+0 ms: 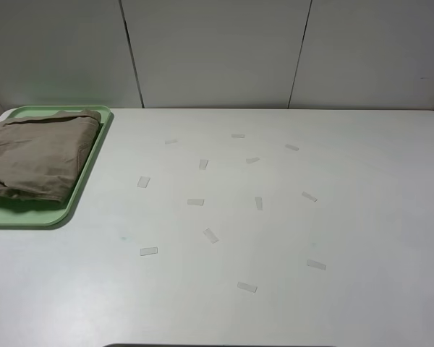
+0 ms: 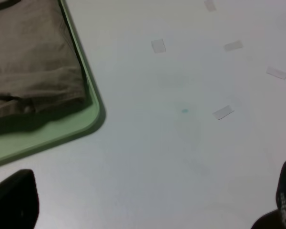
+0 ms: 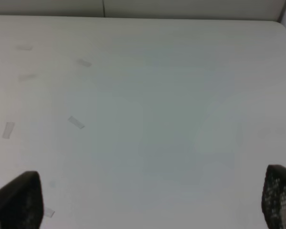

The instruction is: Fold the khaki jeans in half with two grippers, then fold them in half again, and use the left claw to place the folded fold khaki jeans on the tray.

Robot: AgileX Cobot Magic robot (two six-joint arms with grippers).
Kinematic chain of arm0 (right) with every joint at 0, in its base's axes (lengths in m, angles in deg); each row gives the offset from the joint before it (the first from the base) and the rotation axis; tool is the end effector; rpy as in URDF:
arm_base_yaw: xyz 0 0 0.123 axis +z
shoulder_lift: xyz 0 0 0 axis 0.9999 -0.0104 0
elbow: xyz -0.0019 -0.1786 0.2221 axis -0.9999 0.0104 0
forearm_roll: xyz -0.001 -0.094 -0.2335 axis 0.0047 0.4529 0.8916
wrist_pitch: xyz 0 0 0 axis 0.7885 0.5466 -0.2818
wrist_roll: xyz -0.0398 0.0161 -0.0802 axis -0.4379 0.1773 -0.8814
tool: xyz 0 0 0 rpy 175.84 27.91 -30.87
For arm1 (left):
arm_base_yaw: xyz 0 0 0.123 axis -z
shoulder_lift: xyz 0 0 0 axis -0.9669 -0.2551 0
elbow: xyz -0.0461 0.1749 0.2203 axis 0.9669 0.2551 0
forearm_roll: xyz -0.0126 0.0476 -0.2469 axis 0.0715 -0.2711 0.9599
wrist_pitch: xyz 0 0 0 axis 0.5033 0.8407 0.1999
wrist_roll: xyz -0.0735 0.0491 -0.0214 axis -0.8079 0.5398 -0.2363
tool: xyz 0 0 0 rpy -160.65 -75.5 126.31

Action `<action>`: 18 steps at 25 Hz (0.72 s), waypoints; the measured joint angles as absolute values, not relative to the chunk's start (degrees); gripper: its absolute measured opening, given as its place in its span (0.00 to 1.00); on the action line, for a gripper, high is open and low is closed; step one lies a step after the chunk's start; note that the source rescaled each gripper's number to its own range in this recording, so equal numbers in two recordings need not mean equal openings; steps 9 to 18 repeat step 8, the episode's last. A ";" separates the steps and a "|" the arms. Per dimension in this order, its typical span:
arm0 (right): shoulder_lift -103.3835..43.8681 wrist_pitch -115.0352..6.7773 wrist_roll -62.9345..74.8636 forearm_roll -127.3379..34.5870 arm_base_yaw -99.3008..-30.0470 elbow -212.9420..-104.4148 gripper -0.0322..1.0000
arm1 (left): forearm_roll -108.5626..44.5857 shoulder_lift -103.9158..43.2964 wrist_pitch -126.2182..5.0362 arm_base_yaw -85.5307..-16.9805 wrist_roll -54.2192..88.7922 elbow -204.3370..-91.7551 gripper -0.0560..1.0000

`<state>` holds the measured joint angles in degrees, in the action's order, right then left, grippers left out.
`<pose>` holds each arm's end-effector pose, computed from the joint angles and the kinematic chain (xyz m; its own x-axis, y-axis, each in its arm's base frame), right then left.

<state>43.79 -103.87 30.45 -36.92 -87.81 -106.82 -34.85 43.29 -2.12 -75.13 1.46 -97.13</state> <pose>-0.0038 -0.0022 0.2783 -0.4259 0.0024 -0.9048 -0.0007 1.0000 0.0030 -0.0082 -0.0149 0.2763 -0.4206 0.2268 -0.8784 0.2492 0.9599 0.1285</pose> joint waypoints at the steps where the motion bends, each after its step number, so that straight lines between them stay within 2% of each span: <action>1: 43.79 -103.87 30.45 -36.92 -87.81 -106.82 1.00 | -34.85 43.29 -2.12 -75.13 1.46 -97.13 1.00; 18: 43.79 -103.87 30.45 -36.92 -87.81 -106.82 1.00 | -34.85 43.29 -2.12 -75.13 1.46 -97.13 1.00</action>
